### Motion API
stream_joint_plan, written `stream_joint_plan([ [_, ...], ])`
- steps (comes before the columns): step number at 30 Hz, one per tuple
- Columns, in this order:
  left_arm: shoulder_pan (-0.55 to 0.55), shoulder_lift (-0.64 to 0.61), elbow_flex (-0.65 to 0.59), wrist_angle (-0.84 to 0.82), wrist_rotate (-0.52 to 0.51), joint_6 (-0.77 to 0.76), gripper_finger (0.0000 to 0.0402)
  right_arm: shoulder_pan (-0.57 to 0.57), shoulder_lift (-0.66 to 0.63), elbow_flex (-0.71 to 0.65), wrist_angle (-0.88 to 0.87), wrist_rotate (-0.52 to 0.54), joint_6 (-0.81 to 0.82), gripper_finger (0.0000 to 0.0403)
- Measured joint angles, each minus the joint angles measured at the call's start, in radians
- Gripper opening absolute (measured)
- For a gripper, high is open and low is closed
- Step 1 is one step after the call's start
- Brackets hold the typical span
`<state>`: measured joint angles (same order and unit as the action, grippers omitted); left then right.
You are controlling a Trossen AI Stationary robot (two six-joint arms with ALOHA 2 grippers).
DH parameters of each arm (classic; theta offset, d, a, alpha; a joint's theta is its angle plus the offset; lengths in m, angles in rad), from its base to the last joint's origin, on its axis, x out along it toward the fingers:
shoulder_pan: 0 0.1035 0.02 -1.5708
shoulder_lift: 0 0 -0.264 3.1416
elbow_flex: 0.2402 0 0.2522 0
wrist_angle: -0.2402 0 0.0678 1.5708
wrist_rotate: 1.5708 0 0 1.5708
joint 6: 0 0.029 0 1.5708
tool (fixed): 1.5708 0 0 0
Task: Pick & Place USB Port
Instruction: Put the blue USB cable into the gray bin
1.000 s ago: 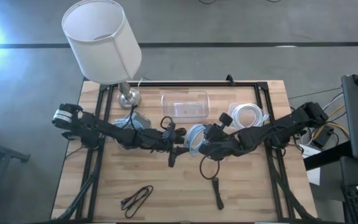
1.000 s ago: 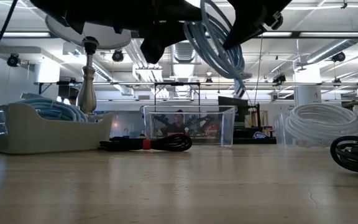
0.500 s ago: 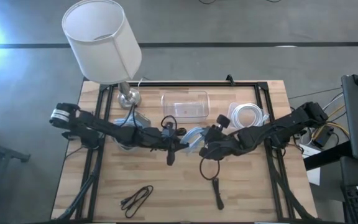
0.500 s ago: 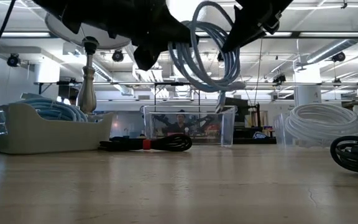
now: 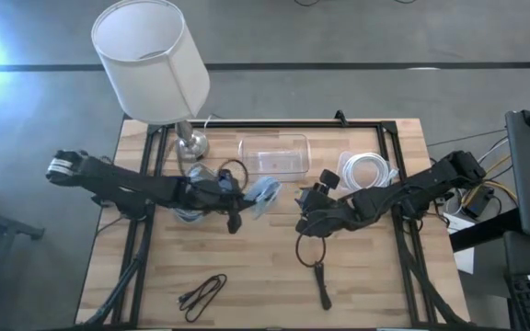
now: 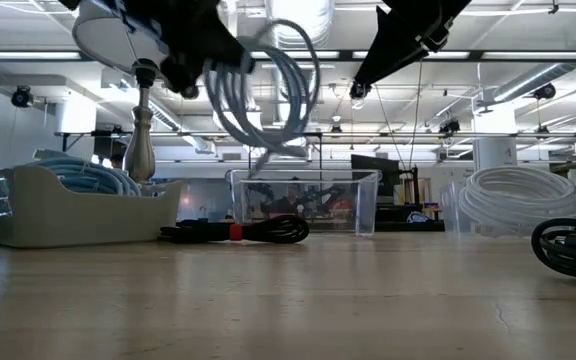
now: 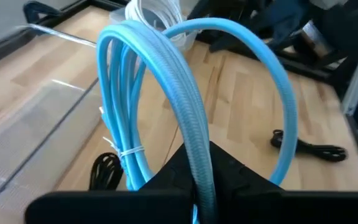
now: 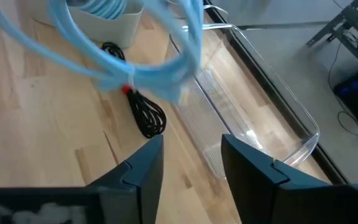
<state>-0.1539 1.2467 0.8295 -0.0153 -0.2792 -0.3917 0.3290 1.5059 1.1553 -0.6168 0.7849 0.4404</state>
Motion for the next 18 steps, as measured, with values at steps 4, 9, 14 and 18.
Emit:
stream_joint_plan([
  [4, 0.0, -0.131, 0.0, -0.135, -0.019, -0.029, 0.0027, 0.0, 0.0, 0.0, -0.008, 0.0, -0.001, 0.0168],
  [9, 0.0, -0.296, 0.0, -0.31, -0.024, -0.063, 0.0018, 0.0, 0.0, 0.0, -0.011, 0.0, -0.007, 0.0173],
  [14, 0.0, -0.427, 0.0, -0.503, -0.023, -0.141, 0.0029, 0.0, 0.0, 0.0, -0.015, 0.001, -0.007, 0.0172],
  [18, 0.0, -0.485, 0.0, -0.642, -0.022, -0.227, 0.0023, -0.001, 0.0, 0.0, -0.015, 0.001, -0.007, 0.0173],
])
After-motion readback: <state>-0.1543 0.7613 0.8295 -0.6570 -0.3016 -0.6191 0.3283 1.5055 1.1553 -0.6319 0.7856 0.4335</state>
